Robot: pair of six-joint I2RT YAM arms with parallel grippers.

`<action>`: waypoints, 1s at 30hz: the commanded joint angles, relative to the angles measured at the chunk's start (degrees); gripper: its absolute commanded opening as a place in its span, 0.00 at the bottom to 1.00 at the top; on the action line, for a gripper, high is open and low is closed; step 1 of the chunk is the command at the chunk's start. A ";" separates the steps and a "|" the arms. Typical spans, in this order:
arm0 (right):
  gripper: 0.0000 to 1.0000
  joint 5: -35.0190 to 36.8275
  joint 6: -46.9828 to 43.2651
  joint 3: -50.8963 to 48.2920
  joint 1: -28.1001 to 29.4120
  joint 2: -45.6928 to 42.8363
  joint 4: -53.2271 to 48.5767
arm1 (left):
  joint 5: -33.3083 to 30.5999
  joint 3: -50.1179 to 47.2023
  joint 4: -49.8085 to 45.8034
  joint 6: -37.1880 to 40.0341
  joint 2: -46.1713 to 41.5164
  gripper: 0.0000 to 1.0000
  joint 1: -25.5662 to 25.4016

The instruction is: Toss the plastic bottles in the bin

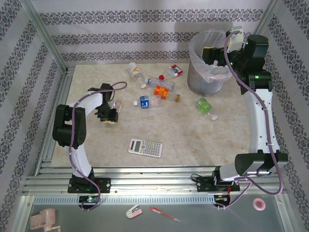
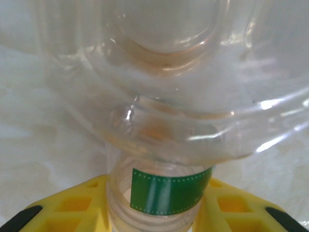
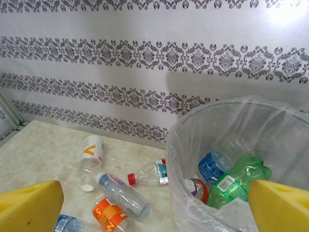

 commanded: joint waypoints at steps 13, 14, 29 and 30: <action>0.98 -1.59 0.28 -0.67 0.44 -1.92 0.19 | 1.53 -6.87 5.41 2.47 -23.07 0.25 -1.57; 0.98 -2.05 0.61 -0.57 0.52 -1.91 0.23 | 2.05 -6.93 6.41 2.62 -24.52 0.25 -2.04; 0.98 -17.77 11.76 1.51 3.85 0.07 -0.18 | 3.65 -3.87 20.54 4.04 -31.91 0.21 -16.46; 0.98 -18.75 11.76 1.49 4.48 0.20 -0.52 | 3.62 -3.37 20.89 4.20 -31.70 0.21 -17.46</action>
